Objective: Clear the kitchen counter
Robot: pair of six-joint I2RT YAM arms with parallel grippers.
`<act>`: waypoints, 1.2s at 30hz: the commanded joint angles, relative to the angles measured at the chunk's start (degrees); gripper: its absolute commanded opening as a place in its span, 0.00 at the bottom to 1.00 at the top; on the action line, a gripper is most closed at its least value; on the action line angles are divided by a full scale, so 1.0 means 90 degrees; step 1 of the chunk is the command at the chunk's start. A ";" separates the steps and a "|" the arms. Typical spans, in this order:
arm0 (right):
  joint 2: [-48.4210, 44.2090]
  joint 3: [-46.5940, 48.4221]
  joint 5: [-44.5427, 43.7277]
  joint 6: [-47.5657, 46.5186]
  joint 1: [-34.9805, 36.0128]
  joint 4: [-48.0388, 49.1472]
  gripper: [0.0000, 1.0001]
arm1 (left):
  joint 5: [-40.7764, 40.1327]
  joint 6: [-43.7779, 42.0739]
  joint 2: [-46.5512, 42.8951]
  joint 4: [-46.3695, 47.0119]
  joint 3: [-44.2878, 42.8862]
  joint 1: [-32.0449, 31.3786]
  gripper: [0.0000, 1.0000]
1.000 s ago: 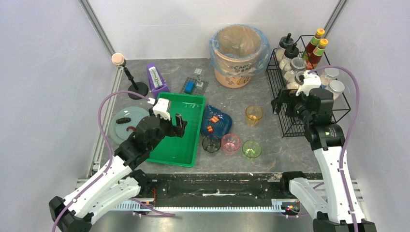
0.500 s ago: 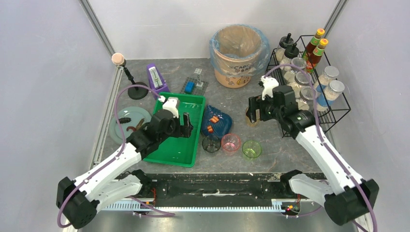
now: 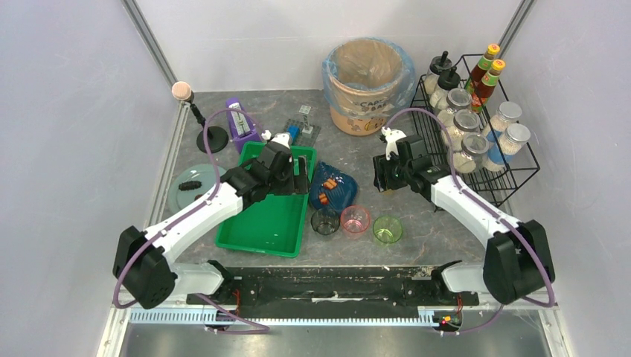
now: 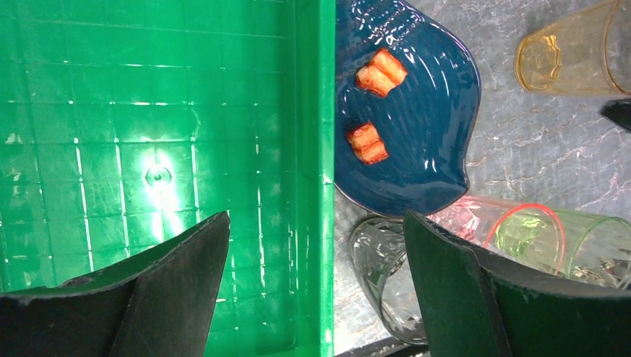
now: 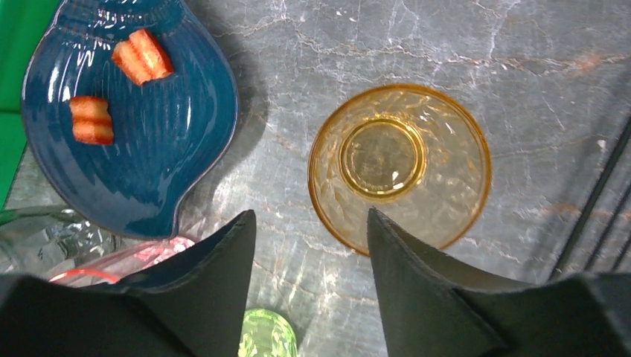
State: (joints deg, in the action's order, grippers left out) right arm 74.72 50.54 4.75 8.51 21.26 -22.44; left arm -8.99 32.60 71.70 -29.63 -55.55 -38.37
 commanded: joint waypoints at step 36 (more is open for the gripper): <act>-0.2606 -0.1865 0.1929 0.3510 0.0040 0.6287 0.00 | 0.1636 0.2644 -0.1574 0.5367 0.1340 -0.0004 0.93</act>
State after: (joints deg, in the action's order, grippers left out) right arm 53.43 37.43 16.38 29.47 21.43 13.52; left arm 1.72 44.84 56.36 3.84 -45.25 -38.37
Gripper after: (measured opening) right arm 0.026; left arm 0.927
